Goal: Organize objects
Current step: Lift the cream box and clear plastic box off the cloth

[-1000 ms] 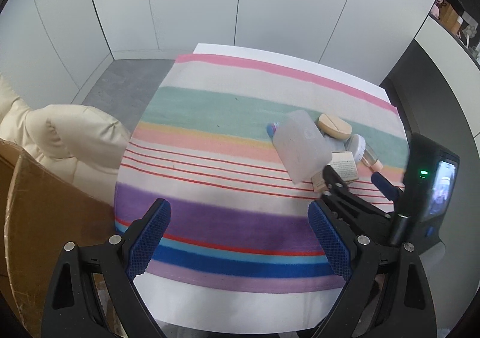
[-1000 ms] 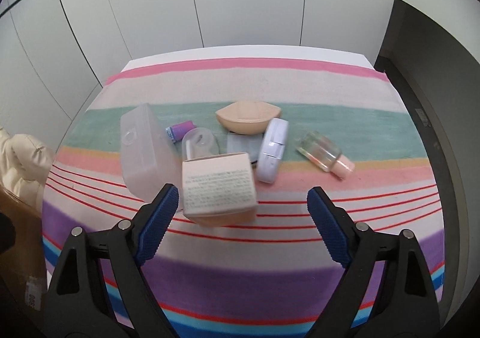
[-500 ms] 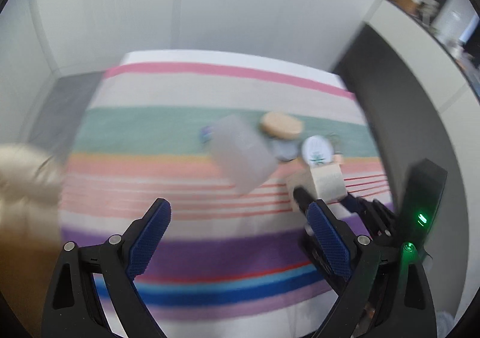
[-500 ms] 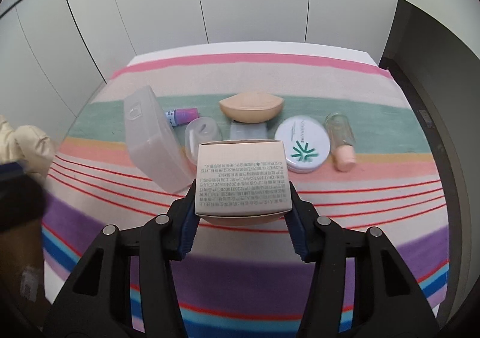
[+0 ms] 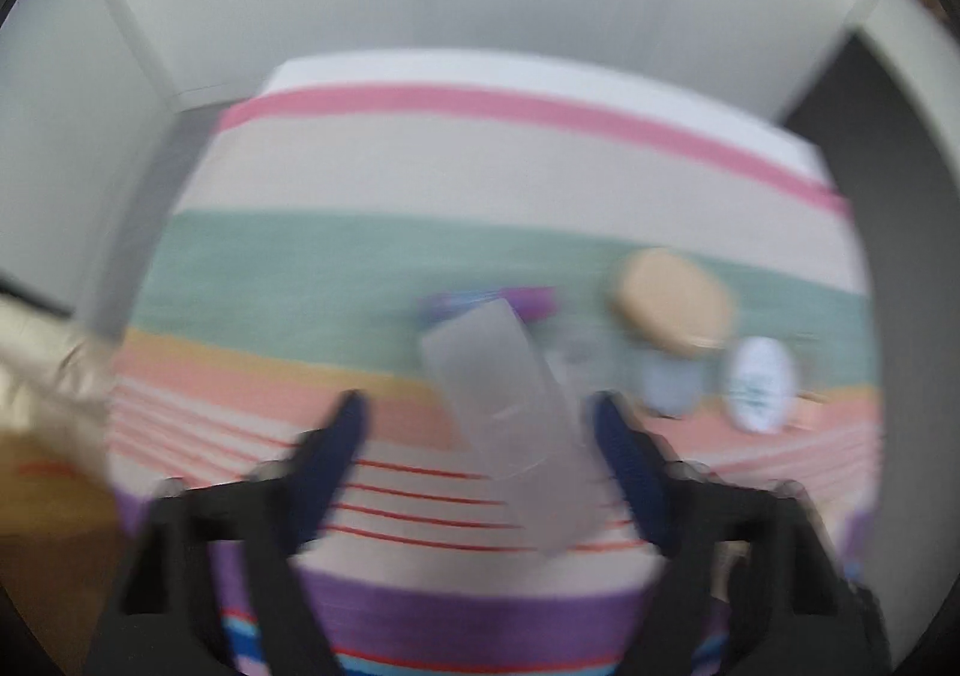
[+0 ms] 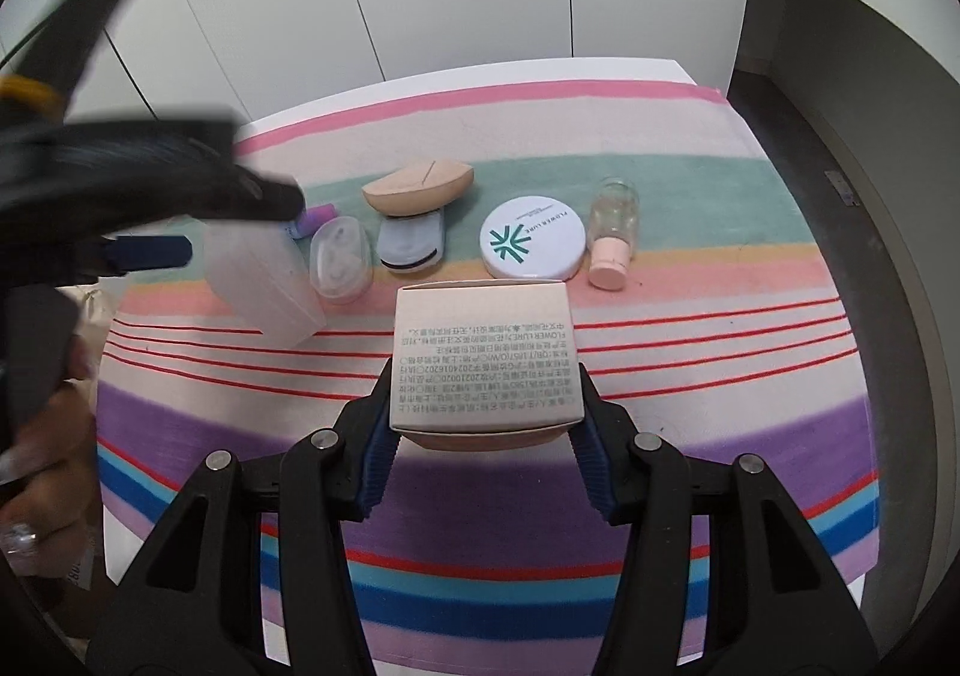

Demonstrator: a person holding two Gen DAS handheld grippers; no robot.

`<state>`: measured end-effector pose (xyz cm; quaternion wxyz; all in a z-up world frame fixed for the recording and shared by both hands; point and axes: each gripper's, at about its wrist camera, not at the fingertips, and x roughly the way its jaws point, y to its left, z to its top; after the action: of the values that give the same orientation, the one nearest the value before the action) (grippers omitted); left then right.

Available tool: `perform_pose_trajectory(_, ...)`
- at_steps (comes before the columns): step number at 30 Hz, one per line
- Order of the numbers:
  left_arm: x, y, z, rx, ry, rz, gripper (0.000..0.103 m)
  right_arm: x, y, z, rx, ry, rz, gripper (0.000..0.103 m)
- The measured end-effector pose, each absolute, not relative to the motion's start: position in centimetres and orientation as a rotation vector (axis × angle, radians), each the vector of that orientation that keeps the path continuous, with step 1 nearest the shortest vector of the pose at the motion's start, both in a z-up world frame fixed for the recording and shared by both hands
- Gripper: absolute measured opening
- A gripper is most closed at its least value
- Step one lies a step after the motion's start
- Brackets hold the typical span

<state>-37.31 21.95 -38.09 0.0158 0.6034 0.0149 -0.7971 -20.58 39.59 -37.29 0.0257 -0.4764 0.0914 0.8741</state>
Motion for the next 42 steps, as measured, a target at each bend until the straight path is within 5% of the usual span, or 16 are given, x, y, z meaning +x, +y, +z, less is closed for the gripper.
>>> perform_pose_trajectory(3, -37.2, 21.5, -39.0, 1.906, 0.113, -2.488, 0.027, -20.8, 39.8, -36.9, -1.472, 0.278, 2.690, 0.054)
perform_pose_trajectory(24, -32.3, 21.1, -29.7, 1.625, -0.115, -2.670, 0.027, -21.5, 40.1, -33.0, -1.475, 0.234, 2.608, 0.053)
perform_pose_trajectory(42, -25.8, 19.7, -12.2, 1.304, -0.079, -2.844, 0.027, -19.0, 36.6, -15.3, -1.192, 0.066, 2.809, 0.053)
